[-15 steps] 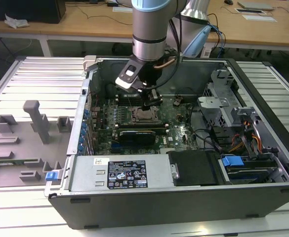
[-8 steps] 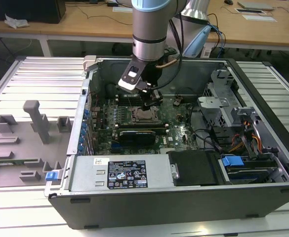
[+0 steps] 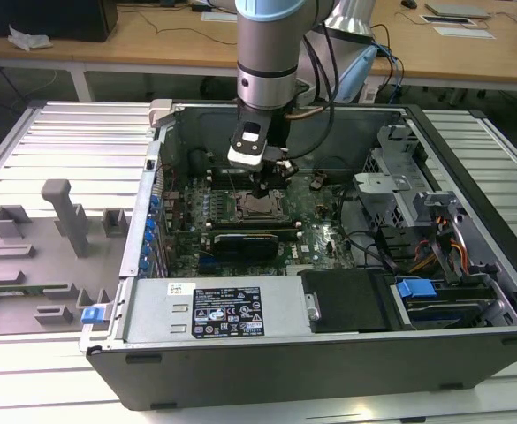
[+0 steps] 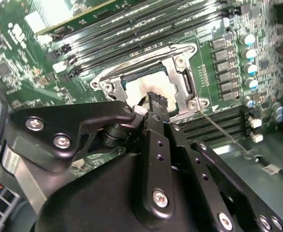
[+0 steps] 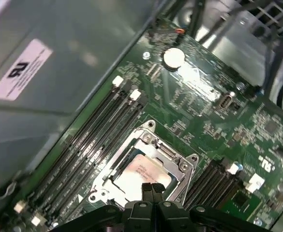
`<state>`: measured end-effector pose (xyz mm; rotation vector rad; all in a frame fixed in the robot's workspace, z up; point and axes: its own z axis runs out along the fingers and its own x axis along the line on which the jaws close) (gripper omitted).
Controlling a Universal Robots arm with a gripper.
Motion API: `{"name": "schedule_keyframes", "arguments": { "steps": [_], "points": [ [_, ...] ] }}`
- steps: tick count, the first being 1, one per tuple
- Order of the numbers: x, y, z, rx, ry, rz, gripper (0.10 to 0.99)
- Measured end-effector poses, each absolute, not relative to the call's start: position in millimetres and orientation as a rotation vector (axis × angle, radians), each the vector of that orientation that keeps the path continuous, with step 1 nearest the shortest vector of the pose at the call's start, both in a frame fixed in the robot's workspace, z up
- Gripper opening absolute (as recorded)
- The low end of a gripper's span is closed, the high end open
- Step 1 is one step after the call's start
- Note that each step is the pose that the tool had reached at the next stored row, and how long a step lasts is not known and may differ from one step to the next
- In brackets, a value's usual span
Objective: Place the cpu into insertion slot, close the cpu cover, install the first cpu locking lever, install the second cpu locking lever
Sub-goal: 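Close the cpu cover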
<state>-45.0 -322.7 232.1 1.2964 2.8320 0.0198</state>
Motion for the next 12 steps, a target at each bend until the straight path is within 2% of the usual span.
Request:
{"name": "schedule_keyframes", "arguments": {
  "steps": [12],
  "points": [
    [-45.0,-322.7,231.6,0.867,2.993,0.023,0.106]
  ]
}}
